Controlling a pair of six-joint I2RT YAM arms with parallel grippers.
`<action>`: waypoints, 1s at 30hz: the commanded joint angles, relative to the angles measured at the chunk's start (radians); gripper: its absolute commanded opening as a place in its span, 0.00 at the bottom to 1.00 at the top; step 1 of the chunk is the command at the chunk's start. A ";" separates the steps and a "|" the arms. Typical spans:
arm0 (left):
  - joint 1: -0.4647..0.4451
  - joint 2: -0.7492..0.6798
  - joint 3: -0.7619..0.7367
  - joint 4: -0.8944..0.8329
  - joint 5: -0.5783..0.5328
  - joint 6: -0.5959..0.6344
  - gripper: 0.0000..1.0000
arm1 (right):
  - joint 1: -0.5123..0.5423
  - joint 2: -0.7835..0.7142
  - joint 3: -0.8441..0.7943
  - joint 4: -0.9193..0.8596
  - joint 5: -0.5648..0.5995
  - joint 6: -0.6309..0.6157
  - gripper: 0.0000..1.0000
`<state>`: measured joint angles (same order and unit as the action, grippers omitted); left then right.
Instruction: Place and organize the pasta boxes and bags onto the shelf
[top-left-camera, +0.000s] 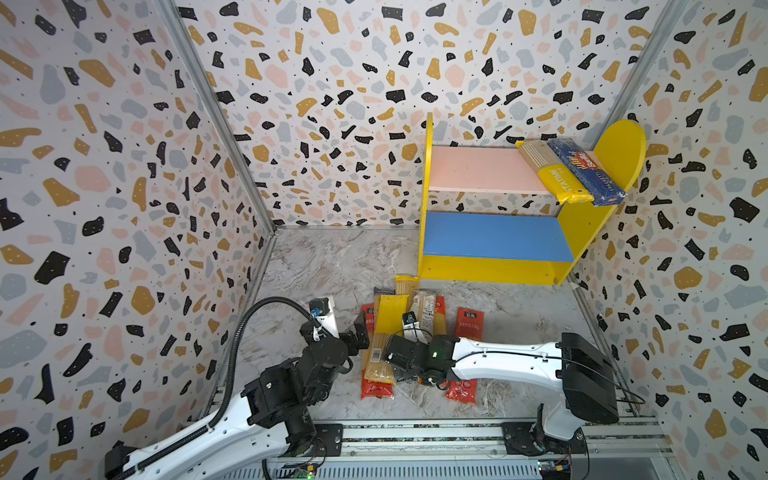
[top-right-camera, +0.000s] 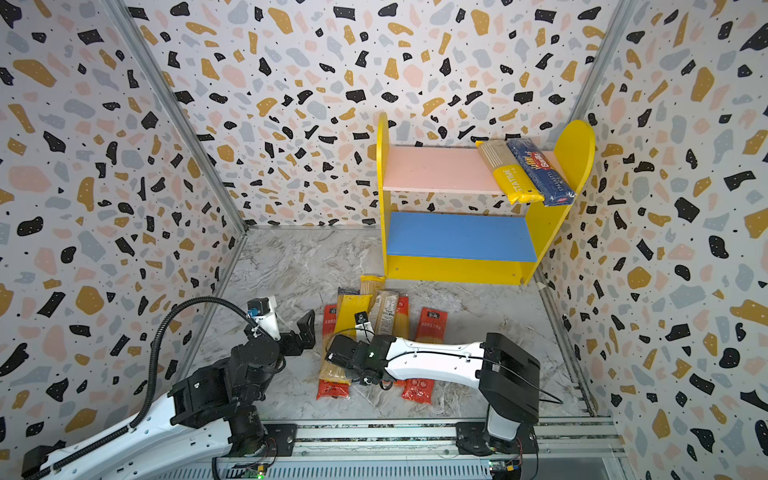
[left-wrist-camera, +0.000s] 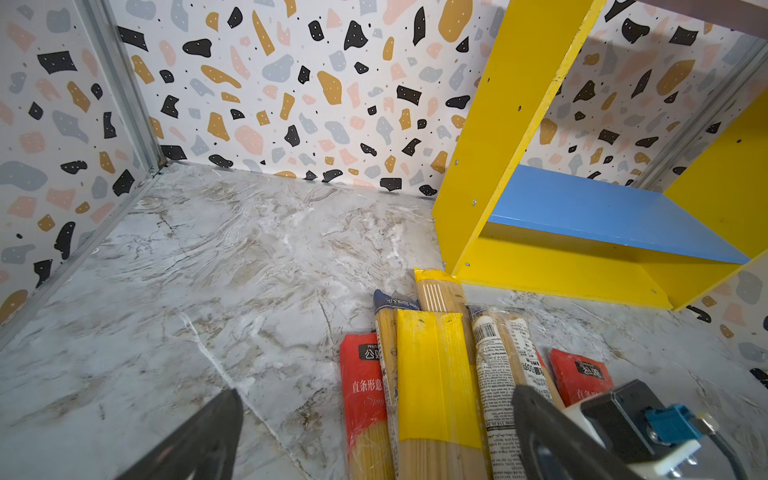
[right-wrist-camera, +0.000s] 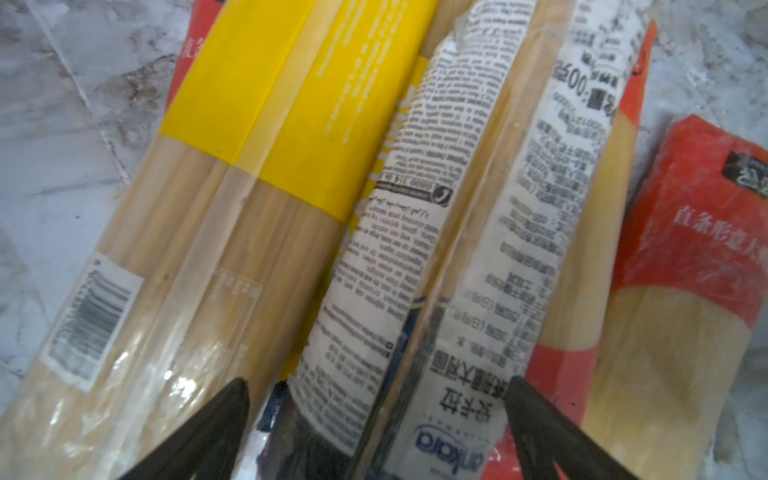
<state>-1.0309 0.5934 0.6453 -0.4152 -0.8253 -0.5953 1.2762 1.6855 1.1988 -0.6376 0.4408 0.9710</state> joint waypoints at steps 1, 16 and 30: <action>-0.005 0.006 -0.009 0.006 -0.017 0.009 1.00 | -0.004 0.009 0.003 -0.104 0.041 0.064 0.97; -0.004 0.128 0.014 0.105 0.024 0.044 1.00 | 0.014 -0.382 -0.369 -0.174 0.040 0.290 0.97; -0.005 0.174 0.039 0.108 0.015 0.046 1.00 | -0.011 -0.329 -0.275 0.006 0.063 0.038 0.98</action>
<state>-1.0309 0.7815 0.6518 -0.3222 -0.7910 -0.5594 1.2819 1.3312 0.8803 -0.6617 0.4789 1.0916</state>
